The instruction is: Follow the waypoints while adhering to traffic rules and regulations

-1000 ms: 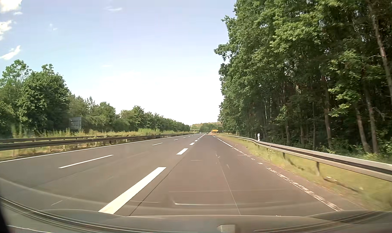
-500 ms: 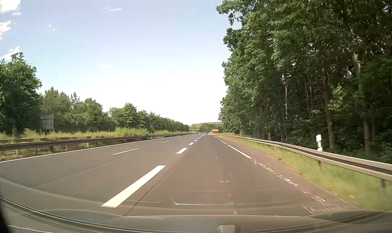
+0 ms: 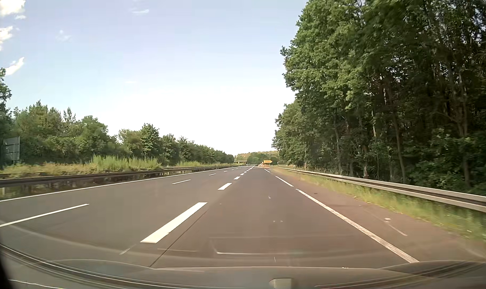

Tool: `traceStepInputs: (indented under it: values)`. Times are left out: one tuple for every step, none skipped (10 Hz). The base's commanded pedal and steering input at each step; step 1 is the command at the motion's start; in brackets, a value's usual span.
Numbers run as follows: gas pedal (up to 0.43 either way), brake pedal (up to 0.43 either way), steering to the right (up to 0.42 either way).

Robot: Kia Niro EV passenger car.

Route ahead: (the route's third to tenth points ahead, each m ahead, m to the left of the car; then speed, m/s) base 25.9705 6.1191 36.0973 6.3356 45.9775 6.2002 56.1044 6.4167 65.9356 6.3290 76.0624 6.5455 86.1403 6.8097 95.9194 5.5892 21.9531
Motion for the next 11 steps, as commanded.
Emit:
traceStepInputs:
  values:
    - [0.0, 0.238, -0.001]
    - [0.0, 0.238, -0.001]
    - [0.0, 0.238, -0.001]
    - [0.0, 0.244, -0.001]
    - [0.0, 0.244, -0.001]
    - [0.0, 0.25, -0.001]
    - [0.0, 0.25, -0.001]
    - [0.0, 0.256, -0.001]
    - [0.0, 0.262, 0.0]
    - [0.0, 0.268, -0.001]
    - [0.0, 0.268, 0.0]
